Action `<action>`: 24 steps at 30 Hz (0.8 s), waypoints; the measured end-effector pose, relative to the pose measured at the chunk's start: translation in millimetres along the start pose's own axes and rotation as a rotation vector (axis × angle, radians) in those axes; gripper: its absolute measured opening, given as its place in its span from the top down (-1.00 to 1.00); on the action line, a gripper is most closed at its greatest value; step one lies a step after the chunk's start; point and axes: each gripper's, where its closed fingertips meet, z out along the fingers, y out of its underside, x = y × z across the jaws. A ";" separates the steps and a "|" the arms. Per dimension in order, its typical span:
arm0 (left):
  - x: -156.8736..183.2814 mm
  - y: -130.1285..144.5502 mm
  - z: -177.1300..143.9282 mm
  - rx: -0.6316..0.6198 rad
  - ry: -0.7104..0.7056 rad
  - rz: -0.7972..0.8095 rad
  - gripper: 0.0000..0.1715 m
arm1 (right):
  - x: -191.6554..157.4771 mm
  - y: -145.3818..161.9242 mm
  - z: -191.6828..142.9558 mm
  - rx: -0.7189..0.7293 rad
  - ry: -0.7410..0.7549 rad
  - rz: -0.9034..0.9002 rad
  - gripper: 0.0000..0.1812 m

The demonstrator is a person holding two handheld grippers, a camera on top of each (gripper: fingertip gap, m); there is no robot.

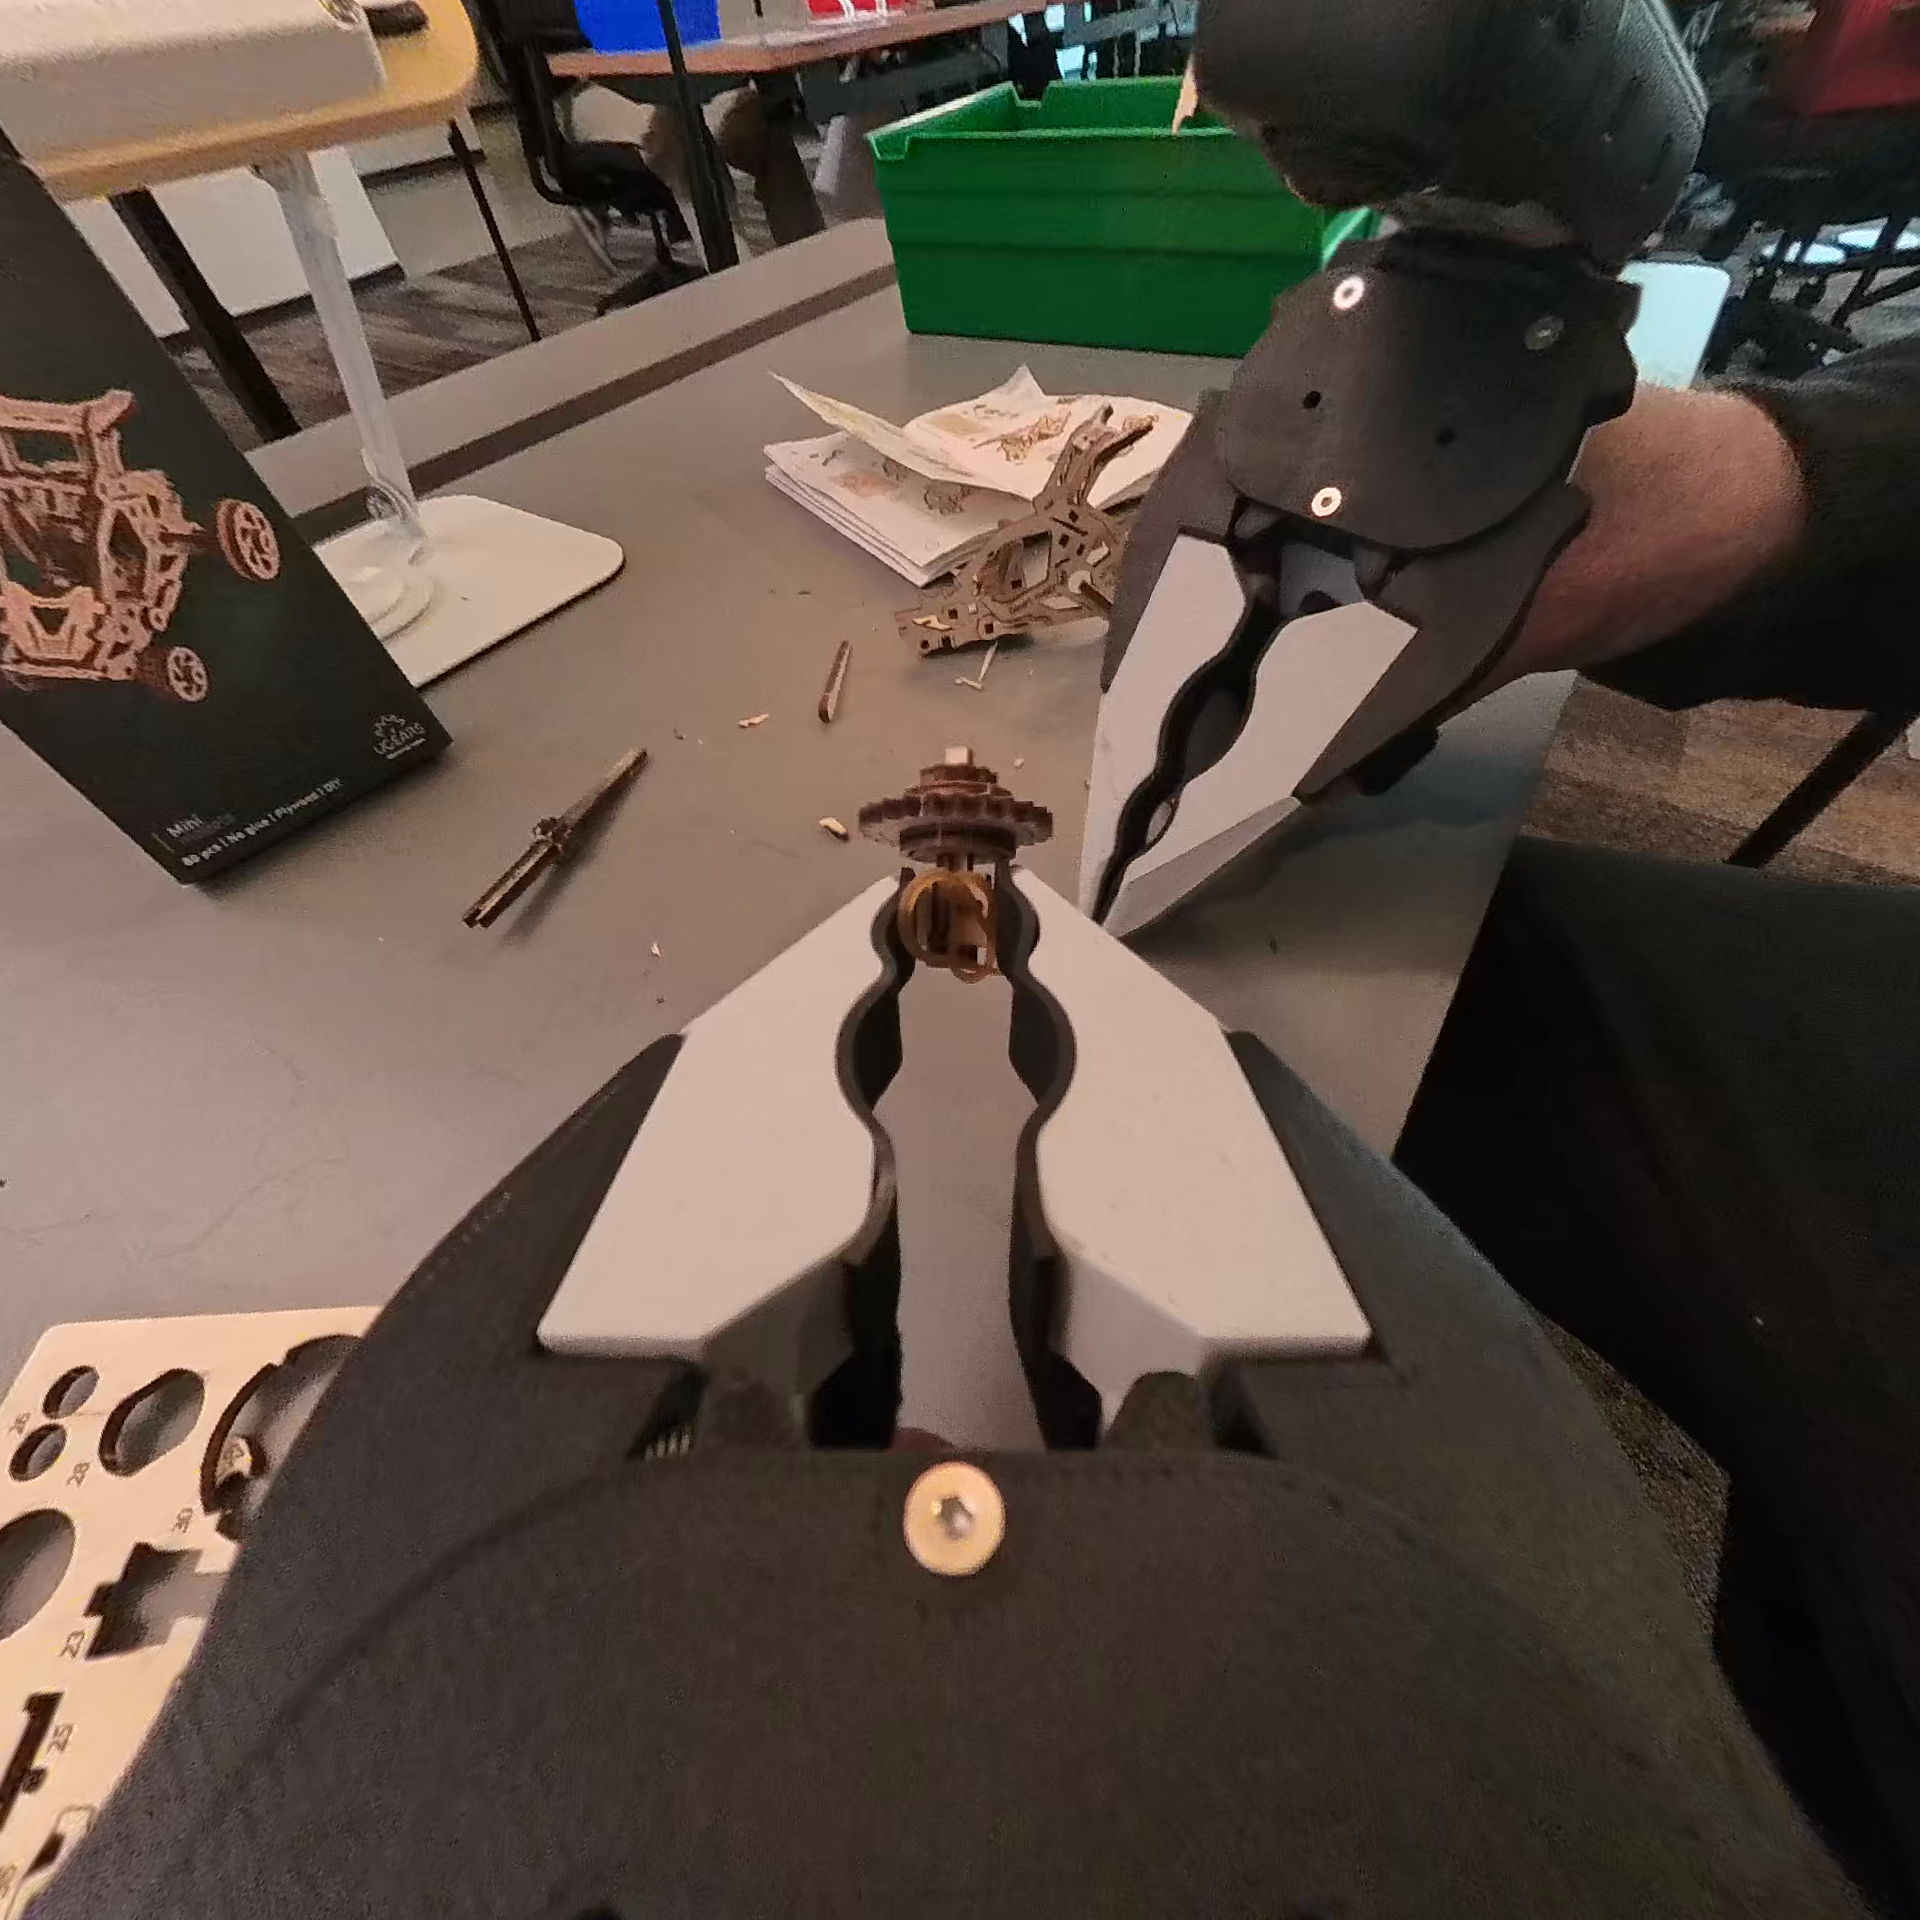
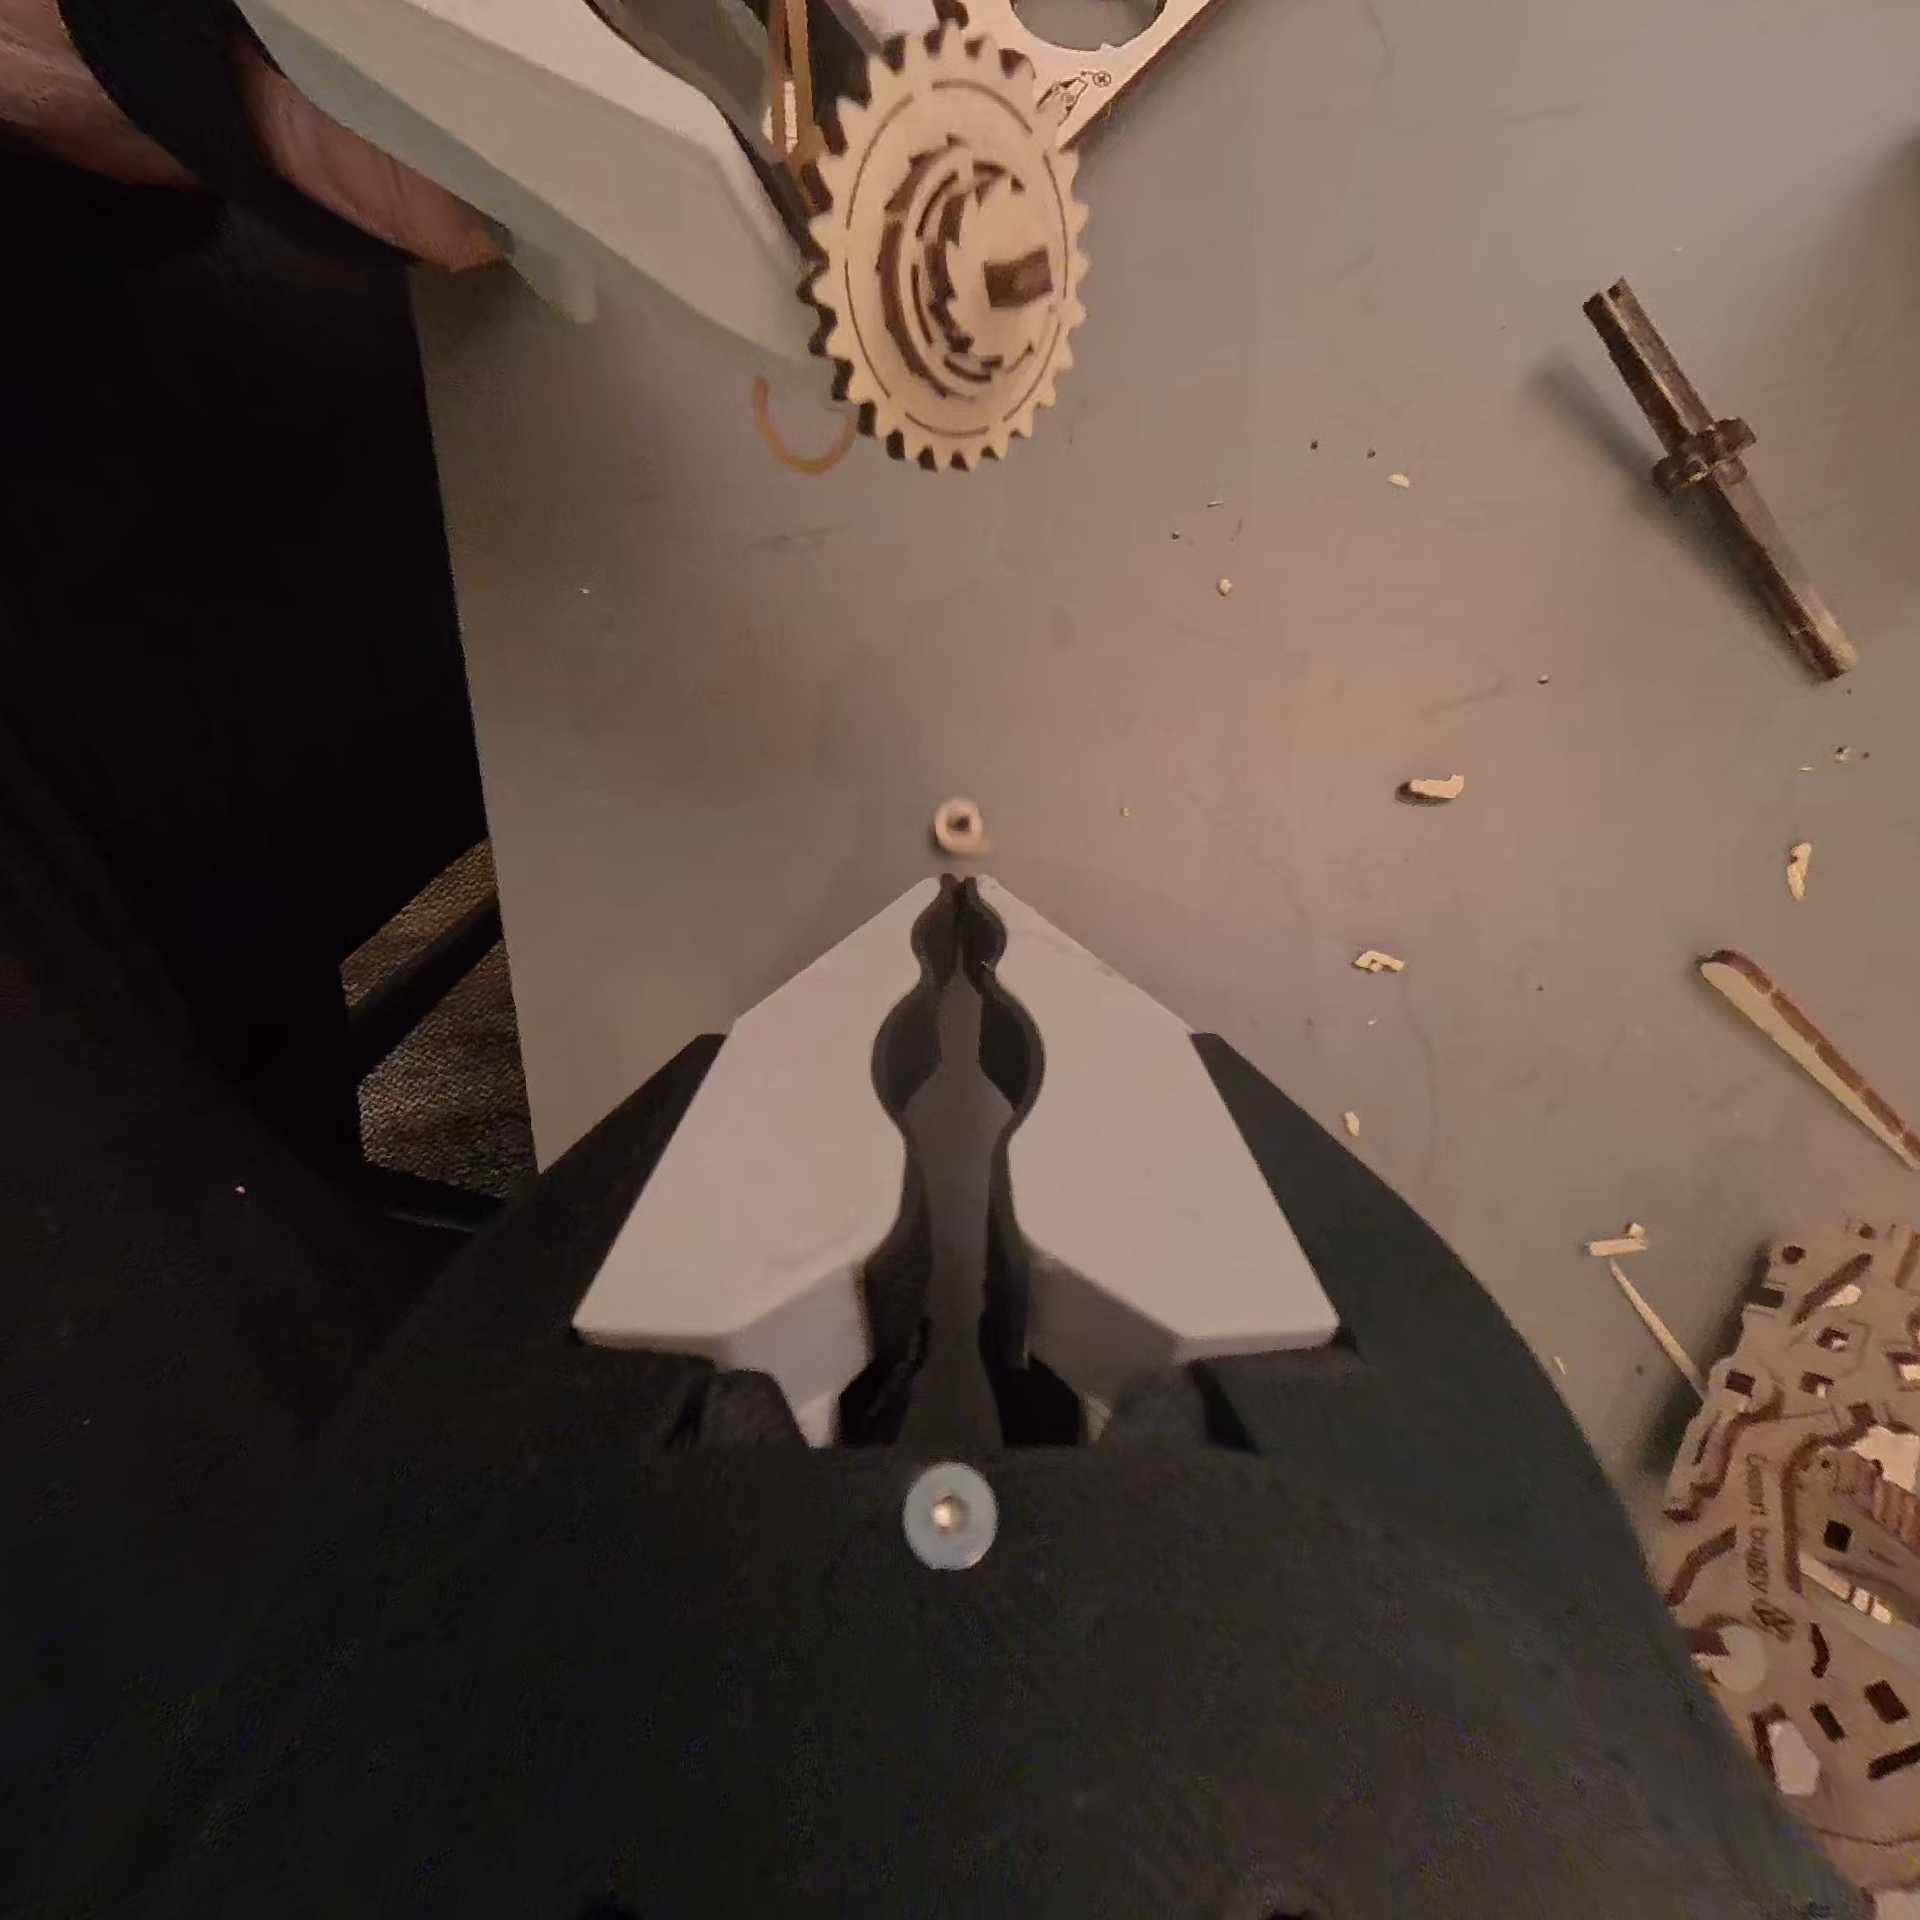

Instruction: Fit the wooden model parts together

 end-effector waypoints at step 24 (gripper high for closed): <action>-19.9 -7.5 -19.1 0.098 -0.052 -0.074 0.86 | 2.2 -38.1 16.3 0.105 -0.051 0.022 1.00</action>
